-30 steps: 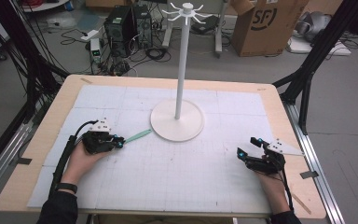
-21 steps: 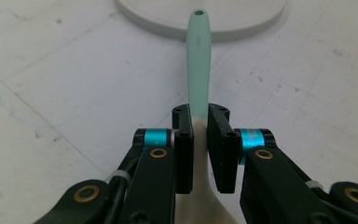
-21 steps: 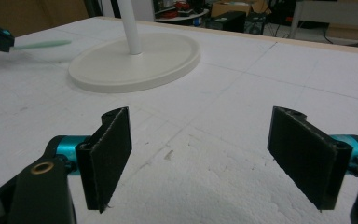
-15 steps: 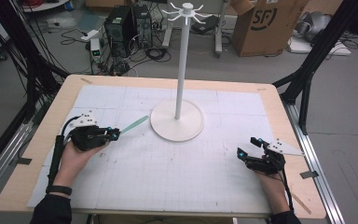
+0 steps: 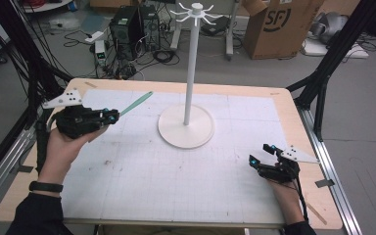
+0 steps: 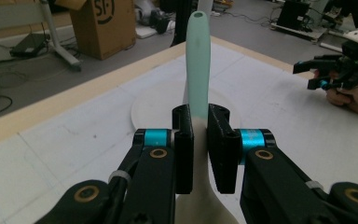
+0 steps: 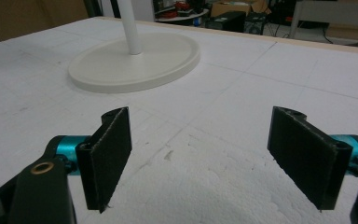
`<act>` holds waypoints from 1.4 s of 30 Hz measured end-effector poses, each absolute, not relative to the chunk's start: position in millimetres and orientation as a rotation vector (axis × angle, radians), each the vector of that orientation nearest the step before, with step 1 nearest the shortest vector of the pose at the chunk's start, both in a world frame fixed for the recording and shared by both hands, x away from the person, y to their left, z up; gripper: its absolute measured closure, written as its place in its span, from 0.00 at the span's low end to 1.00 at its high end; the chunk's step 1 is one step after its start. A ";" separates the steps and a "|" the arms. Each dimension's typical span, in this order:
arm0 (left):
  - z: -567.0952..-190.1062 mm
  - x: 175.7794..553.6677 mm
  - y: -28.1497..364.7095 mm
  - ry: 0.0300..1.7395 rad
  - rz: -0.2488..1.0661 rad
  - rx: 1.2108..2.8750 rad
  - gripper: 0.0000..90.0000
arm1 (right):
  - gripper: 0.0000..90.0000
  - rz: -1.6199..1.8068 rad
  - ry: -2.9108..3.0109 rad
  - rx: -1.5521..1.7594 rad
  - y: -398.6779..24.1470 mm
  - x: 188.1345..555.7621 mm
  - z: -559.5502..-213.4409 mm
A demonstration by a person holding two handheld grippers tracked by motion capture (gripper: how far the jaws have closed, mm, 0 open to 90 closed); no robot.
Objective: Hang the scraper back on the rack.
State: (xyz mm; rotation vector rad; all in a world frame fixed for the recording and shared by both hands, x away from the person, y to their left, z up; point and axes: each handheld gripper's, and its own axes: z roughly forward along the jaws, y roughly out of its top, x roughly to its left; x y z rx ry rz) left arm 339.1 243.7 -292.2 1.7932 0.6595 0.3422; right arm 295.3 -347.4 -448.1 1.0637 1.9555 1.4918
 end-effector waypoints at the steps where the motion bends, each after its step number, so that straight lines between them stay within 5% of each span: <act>1: -287.1 339.2 243.1 0.652 0.342 1.784 0.90 | 0.23 1.492 1.956 1.064 -347.4 295.3 -448.1; 26: -142.6 360.6 218.6 0.505 0.372 1.778 0.90 | 0.23 1.495 1.952 1.063 -347.4 295.6 -448.1; 42: -124.1 374.0 196.7 0.483 0.401 1.777 0.90 | 0.23 1.496 1.954 1.061 -347.4 295.5 -448.1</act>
